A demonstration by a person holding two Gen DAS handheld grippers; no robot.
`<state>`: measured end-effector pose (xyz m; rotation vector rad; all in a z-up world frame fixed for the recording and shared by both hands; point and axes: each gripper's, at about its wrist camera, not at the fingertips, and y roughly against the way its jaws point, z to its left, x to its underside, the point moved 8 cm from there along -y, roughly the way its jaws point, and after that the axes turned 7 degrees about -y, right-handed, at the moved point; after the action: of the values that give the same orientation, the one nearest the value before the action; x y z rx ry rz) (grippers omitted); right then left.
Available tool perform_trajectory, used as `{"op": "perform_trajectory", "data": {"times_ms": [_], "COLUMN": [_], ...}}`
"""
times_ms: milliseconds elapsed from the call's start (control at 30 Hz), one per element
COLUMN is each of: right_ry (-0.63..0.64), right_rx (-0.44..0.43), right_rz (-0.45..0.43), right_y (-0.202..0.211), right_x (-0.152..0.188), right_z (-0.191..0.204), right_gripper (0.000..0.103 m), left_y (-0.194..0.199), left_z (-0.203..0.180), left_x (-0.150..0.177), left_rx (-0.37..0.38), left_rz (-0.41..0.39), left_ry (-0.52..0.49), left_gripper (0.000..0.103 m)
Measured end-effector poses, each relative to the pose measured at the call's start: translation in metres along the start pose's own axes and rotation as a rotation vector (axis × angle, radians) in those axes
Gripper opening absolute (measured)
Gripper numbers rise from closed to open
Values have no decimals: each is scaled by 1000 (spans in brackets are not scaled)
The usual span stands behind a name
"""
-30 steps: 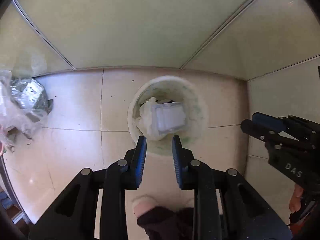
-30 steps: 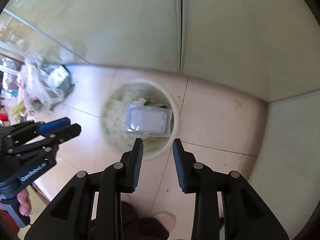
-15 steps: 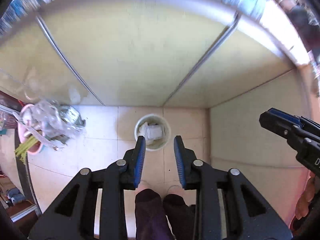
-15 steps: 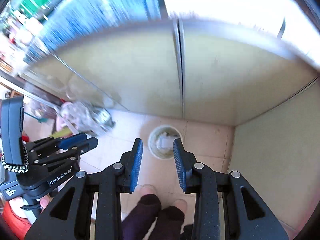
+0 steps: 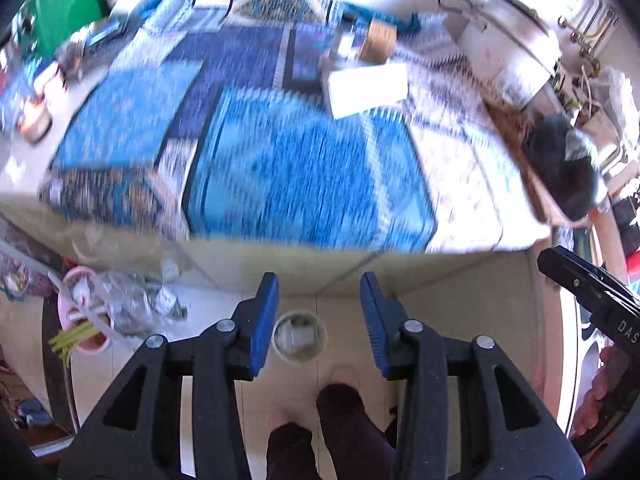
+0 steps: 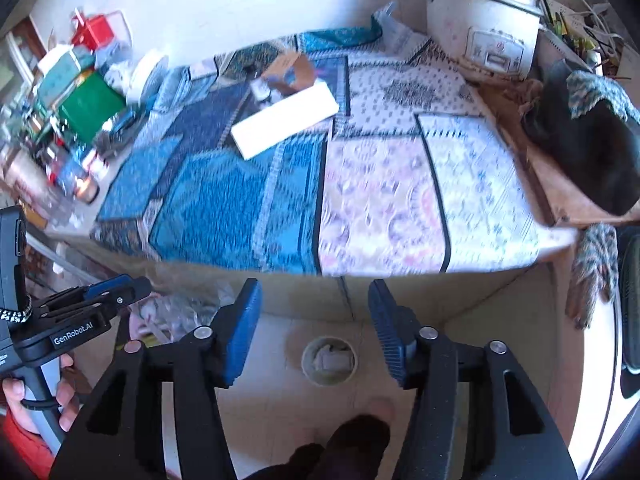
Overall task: Collect trash
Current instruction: 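Raise both open grippers back up to the counter, then grasp the long white box with the left gripper while the right grasps the kraft paper sleeve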
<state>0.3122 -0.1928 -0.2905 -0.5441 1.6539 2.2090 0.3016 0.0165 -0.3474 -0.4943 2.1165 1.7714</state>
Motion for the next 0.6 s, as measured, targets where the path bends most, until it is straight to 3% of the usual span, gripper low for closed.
{"op": "perform_trajectory", "data": {"times_ms": [67, 300, 467, 600], "right_ry": [4, 77, 164, 181], "right_rx": [-8, -100, -163, -209], "right_rz": [-14, 1, 41, 90], "right_y": [-2, -18, -43, -76], "right_x": [-22, -112, -163, -195], "right_z": [2, 1, 15, 28], "right_gripper": [52, 52, 52, 52], "left_y": [0, -25, -54, -77], "left_z": [-3, -9, -3, 5], "left_x": [-23, -107, -149, -168], "left_rx": [-11, -45, -46, -75], "left_rz": [-22, -52, -41, -19], "left_ry": [-3, 84, 202, 223], "left_gripper": [48, 51, 51, 51]}}
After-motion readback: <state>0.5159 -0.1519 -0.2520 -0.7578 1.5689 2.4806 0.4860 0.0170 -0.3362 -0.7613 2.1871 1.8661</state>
